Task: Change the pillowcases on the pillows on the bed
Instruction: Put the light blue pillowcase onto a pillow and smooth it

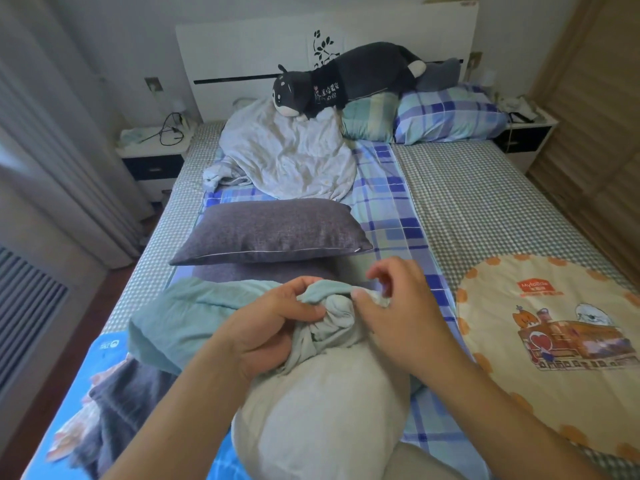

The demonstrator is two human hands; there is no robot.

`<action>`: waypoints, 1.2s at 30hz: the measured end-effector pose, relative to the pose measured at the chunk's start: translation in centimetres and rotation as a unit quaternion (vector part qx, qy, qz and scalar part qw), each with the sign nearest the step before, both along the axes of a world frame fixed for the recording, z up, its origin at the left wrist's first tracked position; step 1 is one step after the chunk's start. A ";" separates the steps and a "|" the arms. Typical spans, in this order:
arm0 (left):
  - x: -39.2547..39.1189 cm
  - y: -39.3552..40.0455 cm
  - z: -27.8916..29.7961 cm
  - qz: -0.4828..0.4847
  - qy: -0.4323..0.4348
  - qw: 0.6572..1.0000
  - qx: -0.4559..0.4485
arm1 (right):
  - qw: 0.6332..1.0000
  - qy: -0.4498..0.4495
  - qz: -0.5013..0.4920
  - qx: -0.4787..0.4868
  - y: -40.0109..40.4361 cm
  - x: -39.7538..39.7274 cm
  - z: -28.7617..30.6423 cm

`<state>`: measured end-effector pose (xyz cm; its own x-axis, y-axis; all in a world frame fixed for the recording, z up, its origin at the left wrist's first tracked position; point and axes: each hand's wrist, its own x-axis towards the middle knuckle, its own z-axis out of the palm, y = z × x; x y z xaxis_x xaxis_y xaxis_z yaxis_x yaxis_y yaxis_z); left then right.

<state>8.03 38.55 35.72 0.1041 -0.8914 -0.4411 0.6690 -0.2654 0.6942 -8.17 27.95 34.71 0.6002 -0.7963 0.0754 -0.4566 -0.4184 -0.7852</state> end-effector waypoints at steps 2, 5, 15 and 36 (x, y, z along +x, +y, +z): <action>-0.2 0.0 0.0 -0.001 0.016 1.000 0.005 | 0.992 -0.073 0.000 0.098 1.2 -0.7 0.3; -0.4 -0.2 0.1 -0.005 0.023 1.000 0.013 | 0.996 -0.015 0.033 0.085 2.2 -1.2 -1.4; -0.5 -1.0 1.0 -0.020 -0.054 0.998 0.005 | 0.978 -0.114 0.068 0.158 1.0 -1.2 -0.4; -0.1 -1.0 0.6 0.047 -0.001 0.998 0.047 | 0.967 -0.092 0.098 -0.215 1.0 -1.6 -3.8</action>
<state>7.90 37.54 36.28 0.1866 -0.8318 -0.5227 0.6935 -0.2654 0.6698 -9.76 28.96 30.89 0.6818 -0.5401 0.4933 -0.2047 -0.7883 -0.5803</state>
